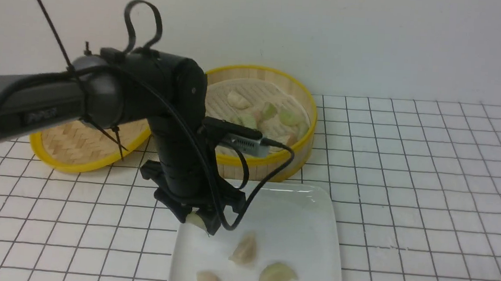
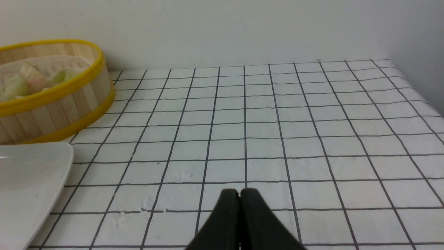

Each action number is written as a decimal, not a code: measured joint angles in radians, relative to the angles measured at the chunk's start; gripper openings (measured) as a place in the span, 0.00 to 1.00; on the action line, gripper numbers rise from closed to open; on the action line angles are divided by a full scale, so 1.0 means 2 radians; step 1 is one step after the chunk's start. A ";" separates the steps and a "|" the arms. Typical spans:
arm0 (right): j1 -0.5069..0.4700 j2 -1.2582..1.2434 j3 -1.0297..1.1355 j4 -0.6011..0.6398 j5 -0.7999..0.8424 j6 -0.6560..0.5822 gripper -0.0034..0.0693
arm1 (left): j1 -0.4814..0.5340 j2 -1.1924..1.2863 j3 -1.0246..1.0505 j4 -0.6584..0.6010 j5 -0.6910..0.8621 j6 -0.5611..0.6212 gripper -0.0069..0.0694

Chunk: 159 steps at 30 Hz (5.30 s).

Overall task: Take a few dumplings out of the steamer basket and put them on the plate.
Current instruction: Use the left arm to put the dumpling into the plate, then use the left arm to grab a dumpling from the steamer, then use the left arm to put the dumpling into the plate

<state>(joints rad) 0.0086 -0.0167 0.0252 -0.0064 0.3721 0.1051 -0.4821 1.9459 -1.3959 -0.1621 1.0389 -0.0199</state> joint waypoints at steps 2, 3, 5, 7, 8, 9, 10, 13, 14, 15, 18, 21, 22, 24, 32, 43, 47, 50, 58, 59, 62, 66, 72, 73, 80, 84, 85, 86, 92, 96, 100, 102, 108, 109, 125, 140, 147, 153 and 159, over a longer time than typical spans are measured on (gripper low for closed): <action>0.000 0.000 0.000 0.000 0.000 0.000 0.03 | 0.000 0.007 -0.003 -0.001 -0.009 0.005 0.67; 0.000 0.000 0.000 0.000 0.000 0.000 0.03 | 0.000 0.010 -0.009 -0.001 -0.014 0.007 0.71; 0.000 0.000 0.000 0.000 0.000 0.000 0.03 | 0.000 0.012 -0.027 0.003 -0.015 0.010 0.75; 0.000 0.000 0.000 0.000 0.000 0.000 0.03 | 0.000 0.012 -0.066 0.014 -0.016 0.005 0.77; 0.000 0.000 0.000 0.000 0.000 0.000 0.03 | 0.000 0.013 -0.083 0.021 -0.016 0.003 0.77; 0.000 0.000 0.000 0.000 0.000 0.000 0.03 | 0.002 0.016 -0.112 0.032 -0.016 -0.005 0.78; 0.000 0.000 0.000 0.000 0.000 0.000 0.03 | 0.005 0.020 -0.139 0.040 -0.016 -0.011 0.78; 0.000 0.000 0.000 0.000 0.000 0.000 0.03 | 0.022 0.044 -0.220 0.053 -0.016 -0.021 0.78; 0.000 0.000 0.000 0.000 0.000 0.000 0.03 | 0.028 0.057 -0.248 0.055 -0.016 -0.023 0.78; 0.000 0.000 0.000 0.000 0.000 0.000 0.03 | 0.034 0.073 -0.275 0.056 -0.016 -0.024 0.78; 0.000 0.000 0.000 0.000 0.000 0.000 0.03 | 0.045 0.122 -0.335 0.060 -0.016 -0.018 0.78; 0.000 0.000 0.000 0.000 0.000 0.000 0.03 | 0.047 0.171 -0.373 0.060 -0.016 -0.002 0.78; 0.000 0.000 0.000 0.000 0.000 0.000 0.03 | 0.047 0.187 -0.383 0.059 -0.016 0.010 0.78; 0.000 0.000 0.000 0.000 0.000 0.000 0.03 | 0.046 0.214 -0.395 0.060 -0.016 0.019 0.78; 0.000 0.000 0.000 0.000 0.000 0.000 0.03 | 0.044 0.250 -0.409 0.056 -0.027 0.024 0.78; 0.000 0.000 0.000 0.000 0.000 0.000 0.03 | 0.041 0.250 -0.426 0.066 -0.003 0.025 0.46; 0.000 0.000 0.000 0.000 0.000 0.000 0.03 | 0.041 0.250 -0.456 0.084 0.037 0.025 0.38; 0.000 0.000 0.000 0.000 0.000 0.000 0.03 | 0.043 0.248 -0.490 0.093 0.074 0.025 0.16; 0.000 0.000 0.000 0.000 0.000 0.000 0.03 | 0.043 0.221 -0.549 0.094 0.098 0.029 0.08; 0.000 0.000 0.000 0.000 0.000 0.000 0.03 | 0.043 0.219 -0.550 0.096 0.099 0.033 0.08; 0.000 0.000 0.000 0.000 0.000 0.000 0.03 | 0.043 0.220 -0.550 0.109 0.102 0.041 0.09; 0.000 0.000 0.000 0.000 0.000 0.000 0.03 | 0.043 0.241 -0.550 0.124 0.104 0.042 0.18; 0.000 0.000 0.000 0.000 0.000 0.000 0.03 | 0.043 0.284 -0.549 0.126 0.104 0.034 0.53; 0.000 0.000 0.000 0.000 0.000 0.000 0.03 | 0.043 0.287 -0.549 0.126 0.104 0.027 0.59; 0.000 0.000 0.000 0.000 0.000 0.000 0.03 | 0.043 0.306 -0.549 0.114 0.104 0.002 0.81; 0.000 0.000 0.000 0.000 0.000 0.000 0.03 | 0.043 0.307 -0.549 0.091 0.104 0.002 0.81; 0.000 0.000 0.000 0.000 0.000 0.000 0.03 | 0.043 0.307 -0.549 0.085 0.104 0.002 0.81; 0.000 0.000 0.000 0.000 0.000 0.000 0.03 | 0.043 0.307 -0.549 0.081 0.104 0.002 0.81; 0.000 0.000 0.000 0.000 0.000 0.000 0.03 | 0.043 0.286 -0.548 0.070 0.104 -0.008 0.82; 0.000 0.000 0.000 0.000 0.000 0.000 0.03 | 0.043 0.267 -0.539 0.069 0.104 -0.016 0.82; 0.000 0.000 0.000 0.000 0.000 0.001 0.03 | 0.043 0.270 -0.514 0.070 0.104 -0.016 0.82; 0.000 0.000 0.000 0.000 0.000 0.001 0.03 | 0.043 0.278 -0.508 0.071 0.104 -0.016 0.82; 0.000 0.000 0.000 0.000 0.000 0.001 0.03 | 0.043 0.293 -0.504 0.077 0.104 -0.007 0.82; 0.000 0.000 0.000 0.000 0.000 0.001 0.03 | 0.043 0.295 -0.504 0.081 0.104 -0.001 0.82; 0.000 0.000 0.000 0.000 0.000 0.000 0.03 | 0.043 0.297 -0.510 0.093 0.097 0.051 0.66; 0.000 0.000 0.000 0.000 0.000 0.000 0.03 | 0.024 0.013 -0.262 -0.003 0.098 0.033 0.66; 0.000 0.000 0.000 0.000 0.000 0.000 0.03 | -0.015 0.016 -0.153 -0.011 0.097 0.050 0.66; 0.000 0.000 0.000 0.000 0.000 0.000 0.03 | -0.031 0.075 -0.145 -0.004 0.055 0.067 0.66; 0.000 0.000 0.000 0.000 0.000 0.000 0.03 | -0.031 0.087 -0.151 -0.001 0.063 0.062 0.76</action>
<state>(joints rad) 0.0086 -0.0167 0.0252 -0.0064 0.3721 0.1044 -0.5435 2.1192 -1.6981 -0.1649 1.1641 0.1037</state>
